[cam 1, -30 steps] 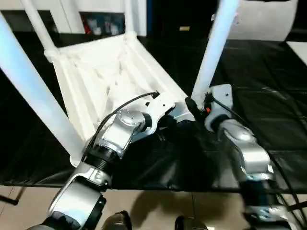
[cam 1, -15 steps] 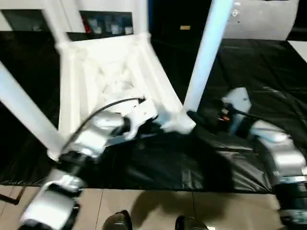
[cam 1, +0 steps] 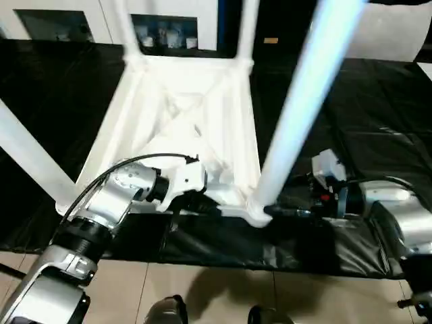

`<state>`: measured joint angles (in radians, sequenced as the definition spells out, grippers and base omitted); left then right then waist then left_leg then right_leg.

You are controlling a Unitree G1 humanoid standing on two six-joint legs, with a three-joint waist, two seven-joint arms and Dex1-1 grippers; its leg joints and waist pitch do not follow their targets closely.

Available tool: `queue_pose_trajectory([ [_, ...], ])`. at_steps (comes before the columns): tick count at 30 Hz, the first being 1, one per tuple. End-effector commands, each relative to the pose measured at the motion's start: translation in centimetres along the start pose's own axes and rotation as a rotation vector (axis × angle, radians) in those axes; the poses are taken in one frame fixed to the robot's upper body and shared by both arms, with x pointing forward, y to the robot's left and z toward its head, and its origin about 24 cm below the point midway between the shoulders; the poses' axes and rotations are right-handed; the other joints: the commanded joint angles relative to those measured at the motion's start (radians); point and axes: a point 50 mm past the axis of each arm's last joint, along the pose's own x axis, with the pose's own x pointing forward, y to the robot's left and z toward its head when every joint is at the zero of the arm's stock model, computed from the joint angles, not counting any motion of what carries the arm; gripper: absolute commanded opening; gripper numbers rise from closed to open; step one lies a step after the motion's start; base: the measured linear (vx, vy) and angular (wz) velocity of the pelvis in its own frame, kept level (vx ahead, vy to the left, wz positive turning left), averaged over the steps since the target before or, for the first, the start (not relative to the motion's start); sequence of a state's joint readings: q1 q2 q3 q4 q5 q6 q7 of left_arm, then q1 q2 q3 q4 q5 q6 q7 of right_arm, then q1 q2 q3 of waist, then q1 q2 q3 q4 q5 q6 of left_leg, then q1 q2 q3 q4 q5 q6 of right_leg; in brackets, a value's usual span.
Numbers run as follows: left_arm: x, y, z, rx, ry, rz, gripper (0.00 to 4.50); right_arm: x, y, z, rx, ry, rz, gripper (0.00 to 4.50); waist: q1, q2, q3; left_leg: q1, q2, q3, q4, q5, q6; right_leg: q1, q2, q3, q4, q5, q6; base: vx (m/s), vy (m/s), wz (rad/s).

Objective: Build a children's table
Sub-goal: Rotate leg to tighten

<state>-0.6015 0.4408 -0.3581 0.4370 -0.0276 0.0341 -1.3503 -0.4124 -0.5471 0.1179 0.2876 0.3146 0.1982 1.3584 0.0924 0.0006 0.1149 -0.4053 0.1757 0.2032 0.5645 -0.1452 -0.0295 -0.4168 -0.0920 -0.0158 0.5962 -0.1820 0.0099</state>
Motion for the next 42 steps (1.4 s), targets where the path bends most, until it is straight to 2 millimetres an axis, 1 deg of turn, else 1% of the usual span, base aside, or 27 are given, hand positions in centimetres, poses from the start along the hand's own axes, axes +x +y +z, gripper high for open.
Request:
queue_pose_trajectory([
  [1, 0.9, -0.8, 0.7, 0.057, -0.007, -0.114, 0.00, 0.3, 0.0, 0.3, 0.009, -0.018, 0.026, 3.15, -0.003, -0.016, -0.072, 0.033, 0.054, -0.014, -0.055, -0.199, 0.099, 0.039, -0.046, 0.022, -0.057, -0.163, -0.277, 0.000, 0.000, 0.00],
  [3, 1.0, -0.8, 0.8, 0.058, -0.010, -0.115, 0.00, 0.4, 0.1, 0.3, 0.012, -0.022, 0.038, 3.00, -0.003, -0.019, -0.074, 0.033, 0.054, -0.014, -0.055, -0.194, 0.098, 0.039, -0.046, 0.022, -0.056, -0.161, -0.274, 0.000, 0.000, 0.00],
  [7, 1.0, -0.9, 0.8, 0.059, -0.012, -0.120, 0.00, 0.4, 0.1, 0.2, 0.022, -0.021, 0.058, 2.73, -0.001, -0.018, -0.076, 0.032, 0.053, -0.014, -0.053, -0.174, 0.105, 0.040, -0.045, 0.021, -0.053, -0.135, -0.277, 0.000, 0.000, 0.00],
  [10, 1.0, -0.9, 0.8, 0.055, -0.014, -0.118, 0.00, 0.5, 0.2, 0.1, 0.041, -0.029, 0.072, 2.35, -0.001, -0.017, -0.077, 0.033, 0.053, -0.013, -0.051, -0.168, 0.109, 0.040, -0.045, 0.021, -0.052, -0.122, -0.283, 0.000, 0.000, 0.00],
  [12, 1.0, -0.8, 0.7, 0.049, -0.016, -0.112, 0.00, 0.5, 0.4, 0.0, 0.054, -0.029, 0.085, 2.25, 0.001, -0.015, -0.079, 0.034, 0.053, -0.013, -0.051, -0.168, 0.110, 0.041, -0.044, 0.020, -0.051, -0.120, -0.286, 0.000, 0.000, 0.00],
  [13, 1.0, -0.8, 0.7, 0.049, -0.016, -0.112, 0.00, 0.5, 0.4, 0.0, 0.054, -0.029, 0.085, 2.16, 0.000, -0.017, -0.079, 0.033, 0.052, -0.013, -0.051, -0.168, 0.109, 0.041, -0.044, 0.020, -0.051, -0.118, -0.286, 0.000, 0.000, 0.00],
  [14, 1.0, -0.6, 0.8, 0.030, -0.033, -0.089, 0.00, 0.7, 0.5, 0.0, 0.075, -0.051, 0.069, 2.11, 0.001, -0.015, -0.079, 0.033, 0.053, -0.013, -0.051, -0.168, 0.108, 0.041, -0.044, 0.021, -0.051, -0.118, -0.287, 0.000, 0.000, 0.00],
  [18, 1.3, -0.1, 1.6, -0.045, -0.119, -0.017, 0.00, 1.4, 0.8, -0.1, 0.106, -0.065, -0.005, 2.04, 0.000, -0.017, -0.077, 0.031, 0.051, -0.014, -0.053, -0.169, 0.101, 0.041, -0.044, 0.021, -0.052, -0.130, -0.281, 0.000, 0.000, 0.00],
  [20, 1.8, 0.5, 1.9, -0.066, -0.123, 0.048, 0.00, 2.4, 0.7, -0.3, 0.121, -0.060, -0.114, 2.04, -0.004, -0.016, -0.073, 0.033, 0.051, -0.016, -0.058, -0.220, 0.078, 0.037, -0.048, 0.023, -0.063, -0.222, -0.260, 0.000, 0.000, 0.00],
  [21, 2.3, 1.2, 2.1, -0.096, -0.109, 0.129, 0.00, 3.5, 0.5, -0.3, 0.144, -0.053, -0.222, 2.03, -0.007, -0.015, -0.069, 0.031, 0.050, -0.017, -0.061, -0.230, 0.067, 0.036, -0.045, 0.024, -0.064, -0.245, -0.253, 0.000, 0.000, 0.00],
  [22, 2.7, 1.5, 2.3, -0.111, -0.106, 0.169, 0.00, 4.0, 0.3, -0.2, 0.168, -0.066, -0.286, 2.02, -0.011, -0.018, -0.064, 0.031, 0.047, -0.019, -0.065, -0.265, 0.042, 0.032, -0.046, 0.025, -0.072, -0.317, -0.229, 0.000, 0.000, 0.00],
  [23, 3.1, 1.9, 2.6, -0.122, -0.103, 0.206, 0.00, 4.5, 0.1, 0.0, 0.190, -0.080, -0.333, 2.01, -0.015, -0.018, -0.065, 0.032, 0.046, -0.021, -0.067, -0.283, 0.027, 0.032, -0.048, 0.025, -0.075, -0.361, -0.215, 0.000, 0.000, 0.00],
  [24, 3.4, 2.2, 2.8, -0.130, -0.102, 0.236, 0.00, 4.9, 0.0, 0.2, 0.210, -0.094, -0.369, 2.00, -0.021, -0.019, -0.066, 0.030, 0.044, -0.026, -0.069, -0.297, 0.003, 0.033, -0.051, 0.023, -0.078, -0.418, -0.187, 0.000, 0.000, 0.00],
  [25, 3.7, 2.4, 2.9, -0.140, -0.104, 0.253, 0.00, 5.2, -0.1, 0.3, 0.212, -0.094, -0.398, 1.99, -0.026, -0.021, -0.066, 0.032, 0.043, -0.028, -0.071, -0.310, -0.007, 0.031, -0.051, 0.023, -0.083, -0.442, -0.169, 0.000, 0.000, 0.00],
  [26, 4.3, 2.7, 3.3, -0.165, -0.104, 0.294, 0.00, 5.8, -0.5, 0.5, 0.230, -0.097, -0.481, 1.99, -0.034, -0.018, -0.063, 0.033, 0.044, -0.029, -0.073, -0.322, -0.009, 0.026, -0.050, 0.024, -0.087, -0.447, -0.160, 0.000, 0.000, 0.00],
  [28, 5.1, 3.2, 3.8, -0.208, -0.098, 0.361, 0.00, 6.6, -1.1, 0.4, 0.270, -0.069, -0.635, 1.98, -0.040, -0.016, -0.062, 0.034, 0.040, -0.028, -0.072, -0.328, -0.012, 0.020, -0.047, 0.025, -0.090, -0.455, -0.152, 0.000, 0.000, 0.00],
  [29, 5.3, 3.3, 3.9, -0.218, -0.096, 0.378, 0.00, 6.8, -1.3, 0.4, 0.280, -0.056, -0.673, 1.97, -0.044, -0.018, -0.063, 0.031, 0.040, -0.030, -0.073, -0.326, -0.019, 0.022, -0.047, 0.024, -0.089, -0.458, -0.146, 0.000, 0.000, 0.00],
  [32, 6.5, 3.8, 4.7, -0.252, -0.109, 0.466, 0.00, 7.9, -1.7, 0.4, 0.365, -0.095, -0.812, 1.97, -0.050, -0.016, -0.067, 0.032, 0.040, -0.029, -0.074, -0.315, -0.015, 0.022, -0.045, 0.024, -0.090, -0.411, -0.145, 0.000, 0.000, 0.00],
  [33, 7.0, 4.1, 5.2, -0.264, -0.119, 0.514, 0.00, 8.4, -1.8, 0.3, 0.383, -0.100, -0.889, 1.97, -0.050, -0.014, -0.067, 0.034, 0.040, -0.026, -0.073, -0.309, -0.011, 0.018, -0.042, 0.026, -0.091, -0.374, -0.149, 0.000, 0.000, 0.00],
  [35, 7.4, 4.3, 5.5, -0.262, -0.119, 0.550, 0.00, 8.8, -1.9, 0.3, 0.377, -0.099, -0.945, 1.97, -0.049, -0.014, -0.070, 0.033, 0.039, -0.025, -0.072, -0.284, -0.005, 0.023, -0.039, 0.026, -0.084, -0.302, -0.160, 0.000, 0.000, 0.00],
  [36, 7.5, 4.4, 5.6, -0.259, -0.117, 0.559, 0.00, 9.0, -1.9, 0.4, 0.370, -0.097, -0.958, 2.32, -0.048, -0.014, -0.070, 0.032, 0.039, -0.024, -0.072, -0.274, -0.002, 0.024, -0.039, 0.026, -0.083, -0.281, -0.162, 0.000, 0.000, 0.00],
  [37, 8.1, 4.4, 6.1, -0.229, -0.096, 0.562, 0.00, 9.4, -1.8, 1.0, 0.289, -0.106, -0.984, 2.52, -0.045, -0.014, -0.074, 0.031, 0.037, -0.021, -0.067, -0.240, 0.016, 0.028, -0.040, 0.026, -0.079, -0.215, -0.170, 0.000, 0.000, 0.00],
  [38, 8.2, 4.3, 6.2, -0.224, -0.094, 0.554, 0.00, 9.4, -1.7, 1.2, 0.273, -0.118, -0.977, 2.67, -0.044, -0.014, -0.075, 0.032, 0.037, -0.020, -0.065, -0.230, 0.023, 0.028, -0.039, 0.027, -0.079, -0.199, -0.171, 0.000, 0.000, 0.00],
  [39, 8.3, 4.2, 6.3, -0.220, -0.095, 0.540, 0.00, 9.4, -1.6, 1.5, 0.254, -0.142, -0.965, 2.67, -0.041, -0.015, -0.076, 0.029, 0.036, -0.019, -0.062, -0.203, 0.039, 0.034, -0.039, 0.026, -0.074, -0.155, -0.177, 0.000, 0.000, 0.00],
  [40, 8.3, 4.1, 6.3, -0.222, -0.095, 0.539, 0.00, 9.4, -1.6, 1.7, 0.254, -0.151, -0.966, 2.82, -0.038, -0.014, -0.076, 0.028, 0.035, -0.019, -0.061, -0.188, 0.047, 0.036, -0.040, 0.026, -0.072, -0.134, -0.180, 0.000, 0.000, 0.00],
  [41, 8.3, 4.0, 6.3, -0.214, -0.094, 0.527, 0.00, 9.1, -1.6, 1.8, 0.240, -0.161, -0.967, 2.95, -0.035, -0.009, -0.074, 0.027, 0.035, -0.019, -0.061, -0.174, 0.064, 0.037, -0.038, 0.025, -0.071, -0.103, -0.188, 0.000, 0.000, 0.00],
  [42, 8.3, 3.9, 6.2, -0.211, -0.093, 0.516, 0.00, 8.6, -1.7, 1.8, 0.229, -0.164, -0.968, 3.04, -0.035, -0.010, -0.074, 0.027, 0.035, -0.019, -0.061, -0.172, 0.066, 0.038, -0.038, 0.024, -0.070, -0.099, -0.191, 0.000, 0.000, 0.00],
])
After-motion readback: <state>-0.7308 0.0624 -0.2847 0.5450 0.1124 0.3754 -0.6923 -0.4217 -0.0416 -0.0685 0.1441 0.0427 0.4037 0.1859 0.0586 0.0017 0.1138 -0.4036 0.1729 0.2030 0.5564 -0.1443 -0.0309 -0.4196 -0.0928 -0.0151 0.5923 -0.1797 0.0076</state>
